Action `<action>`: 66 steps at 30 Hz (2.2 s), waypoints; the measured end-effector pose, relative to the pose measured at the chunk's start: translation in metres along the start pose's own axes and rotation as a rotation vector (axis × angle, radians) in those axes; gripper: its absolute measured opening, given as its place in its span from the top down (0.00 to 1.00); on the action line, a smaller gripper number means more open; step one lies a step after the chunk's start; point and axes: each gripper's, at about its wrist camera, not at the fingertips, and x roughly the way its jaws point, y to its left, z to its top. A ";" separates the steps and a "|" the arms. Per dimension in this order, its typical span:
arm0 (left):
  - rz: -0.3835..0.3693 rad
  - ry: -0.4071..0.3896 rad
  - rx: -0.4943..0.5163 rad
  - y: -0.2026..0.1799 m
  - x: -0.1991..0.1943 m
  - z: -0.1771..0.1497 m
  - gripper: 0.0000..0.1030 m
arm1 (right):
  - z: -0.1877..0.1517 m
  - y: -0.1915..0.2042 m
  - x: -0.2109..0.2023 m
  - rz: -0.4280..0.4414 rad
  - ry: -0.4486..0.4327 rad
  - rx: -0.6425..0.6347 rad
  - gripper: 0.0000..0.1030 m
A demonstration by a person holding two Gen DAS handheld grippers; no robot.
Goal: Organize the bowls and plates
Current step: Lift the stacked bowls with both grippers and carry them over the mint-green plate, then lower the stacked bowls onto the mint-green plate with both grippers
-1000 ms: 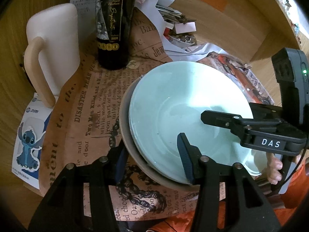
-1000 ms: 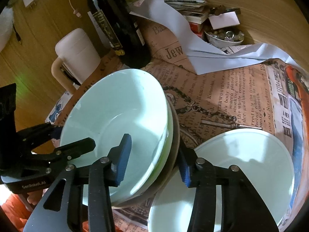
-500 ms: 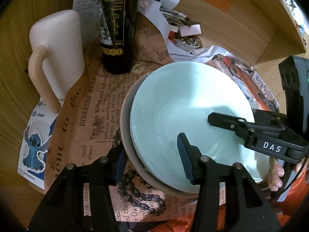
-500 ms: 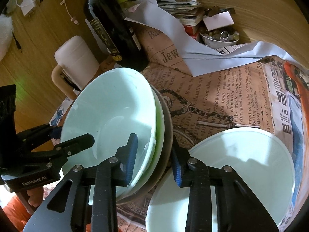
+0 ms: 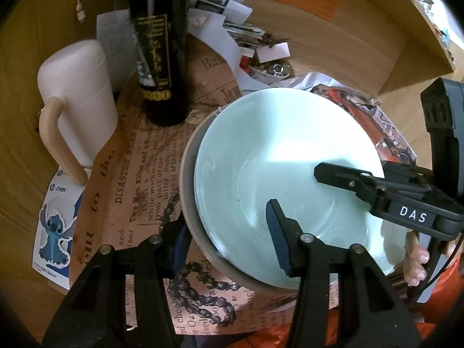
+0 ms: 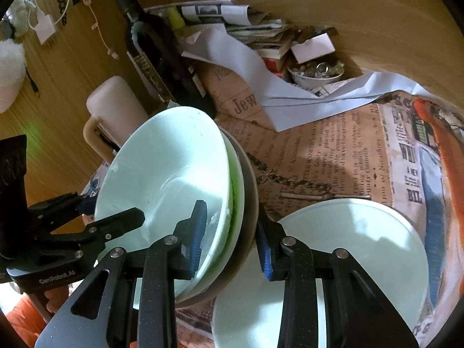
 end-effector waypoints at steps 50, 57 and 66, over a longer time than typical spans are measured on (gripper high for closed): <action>-0.151 -0.026 0.213 -0.126 0.002 0.011 0.64 | -0.057 -0.091 -0.110 -0.129 -0.121 0.170 0.71; -0.152 0.004 0.217 -0.129 0.011 0.008 0.64 | -0.063 -0.099 -0.103 -0.124 -0.090 0.197 0.71; -0.151 0.027 0.209 -0.130 0.020 0.007 0.64 | -0.066 -0.106 -0.095 -0.117 -0.058 0.213 0.71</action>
